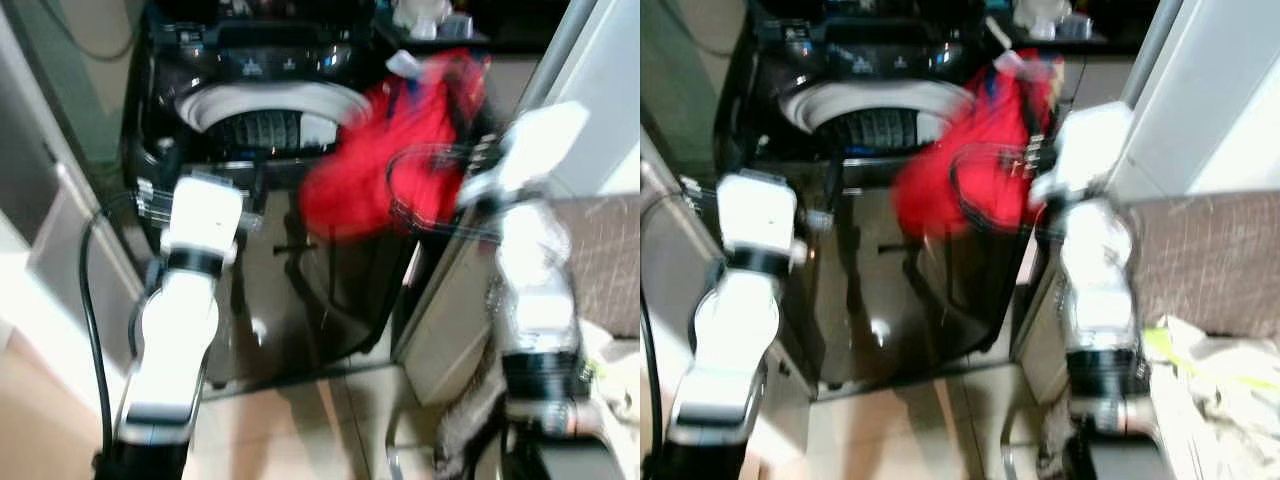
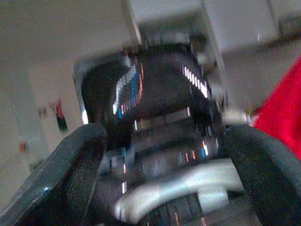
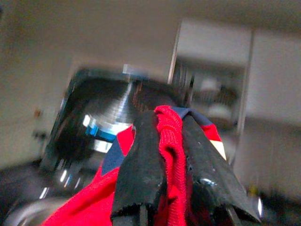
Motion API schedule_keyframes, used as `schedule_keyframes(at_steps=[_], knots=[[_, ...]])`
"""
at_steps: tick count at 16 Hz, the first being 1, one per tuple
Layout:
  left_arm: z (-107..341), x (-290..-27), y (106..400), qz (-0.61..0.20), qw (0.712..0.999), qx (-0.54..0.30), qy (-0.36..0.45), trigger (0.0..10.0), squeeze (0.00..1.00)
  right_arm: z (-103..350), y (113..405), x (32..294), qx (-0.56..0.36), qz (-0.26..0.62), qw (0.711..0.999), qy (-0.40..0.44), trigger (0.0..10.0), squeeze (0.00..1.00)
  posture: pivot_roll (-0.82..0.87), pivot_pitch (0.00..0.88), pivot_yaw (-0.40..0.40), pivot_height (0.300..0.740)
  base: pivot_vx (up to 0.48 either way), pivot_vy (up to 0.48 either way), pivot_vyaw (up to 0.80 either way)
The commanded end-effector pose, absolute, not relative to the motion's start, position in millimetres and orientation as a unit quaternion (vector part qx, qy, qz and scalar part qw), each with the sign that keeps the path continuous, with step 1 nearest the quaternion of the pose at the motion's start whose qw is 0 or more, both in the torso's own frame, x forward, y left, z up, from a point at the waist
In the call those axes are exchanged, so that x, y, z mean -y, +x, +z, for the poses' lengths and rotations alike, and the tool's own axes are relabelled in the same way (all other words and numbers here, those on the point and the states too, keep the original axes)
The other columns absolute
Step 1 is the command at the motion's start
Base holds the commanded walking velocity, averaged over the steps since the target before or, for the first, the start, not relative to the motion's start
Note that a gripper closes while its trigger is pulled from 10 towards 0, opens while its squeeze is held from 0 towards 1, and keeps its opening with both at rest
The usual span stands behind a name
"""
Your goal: Clothes washing
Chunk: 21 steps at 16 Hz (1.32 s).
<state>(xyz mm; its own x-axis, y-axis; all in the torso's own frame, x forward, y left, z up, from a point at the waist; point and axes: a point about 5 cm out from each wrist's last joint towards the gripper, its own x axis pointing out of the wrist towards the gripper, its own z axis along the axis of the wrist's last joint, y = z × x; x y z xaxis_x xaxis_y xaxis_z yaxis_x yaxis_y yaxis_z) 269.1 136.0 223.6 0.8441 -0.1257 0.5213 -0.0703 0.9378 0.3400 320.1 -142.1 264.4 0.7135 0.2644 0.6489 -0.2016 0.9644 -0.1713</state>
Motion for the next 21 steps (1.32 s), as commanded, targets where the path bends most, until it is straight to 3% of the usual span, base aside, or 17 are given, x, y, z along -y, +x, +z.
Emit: schedule_keyframes(at_steps=[1, 7, 11, 14, 16, 19, 20, 21], knots=[[234.8, -136.0, 270.1, -0.015, 0.938, 0.293, 0.184, 10.0, 0.00, 277.8, 324.0, 149.0, 0.372, 0.114, 0.921, -0.036, 10.0, 0.00, 0.02, 0.000, -0.036, 0.740, 0.458, 0.000, 0.00], [249.6, -138.3, 271.1, 0.011, 0.933, 0.313, 0.180, 10.0, 0.00, 316.2, 347.9, 125.7, 0.406, 0.163, 0.898, -0.056, 10.0, 0.00, 0.05, 0.000, -0.049, 0.740, 0.443, 0.000, 0.00], [259.1, -134.6, 269.2, 0.002, 0.918, 0.331, 0.217, 10.0, 0.00, 346.1, 366.4, 115.6, 0.413, 0.180, 0.891, -0.056, 10.0, 0.00, 0.07, 0.000, -0.061, 0.740, 0.434, 0.000, 0.00], [268.2, -134.3, 271.0, 0.012, 0.916, 0.342, 0.208, 10.0, 0.00, 344.5, 402.4, 109.0, 0.294, 0.161, 0.941, -0.044, 10.0, 0.00, 0.08, 0.000, -0.058, 0.740, 0.143, 0.000, 0.00], [269.0, -133.9, 270.0, 0.010, 0.916, 0.342, 0.208, 10.0, 0.00, 326.1, 413.7, 107.0, 0.234, 0.149, 0.959, -0.059, 10.0, 0.00, 0.08, 0.000, -0.058, 0.740, 0.000, 0.000, 0.00], [268.2, -140.9, 265.2, 0.017, 0.921, 0.330, 0.206, 10.0, 0.00, 267.6, 423.0, 116.6, 0.113, 0.095, 0.985, -0.091, 10.0, 0.00, 0.13, 0.000, -0.071, 0.740, 0.000, 0.000, 0.00], [266.4, -144.9, 261.8, 0.021, 0.922, 0.321, 0.214, 10.0, 0.00, 232.4, 422.3, 121.3, 0.036, 0.067, 0.996, -0.054, 10.0, 0.00, 0.16, 0.009, -0.073, 0.740, 0.000, 0.000, 0.00], [266.0, -146.6, 259.1, 0.021, 0.922, 0.316, 0.224, 10.0, 0.00, 204.9, 418.5, 118.5, -0.026, 0.062, 0.998, 0.017, 10.0, 0.78, 0.17, 0.018, -0.071, 0.740, 0.000, 0.000, 0.00]])
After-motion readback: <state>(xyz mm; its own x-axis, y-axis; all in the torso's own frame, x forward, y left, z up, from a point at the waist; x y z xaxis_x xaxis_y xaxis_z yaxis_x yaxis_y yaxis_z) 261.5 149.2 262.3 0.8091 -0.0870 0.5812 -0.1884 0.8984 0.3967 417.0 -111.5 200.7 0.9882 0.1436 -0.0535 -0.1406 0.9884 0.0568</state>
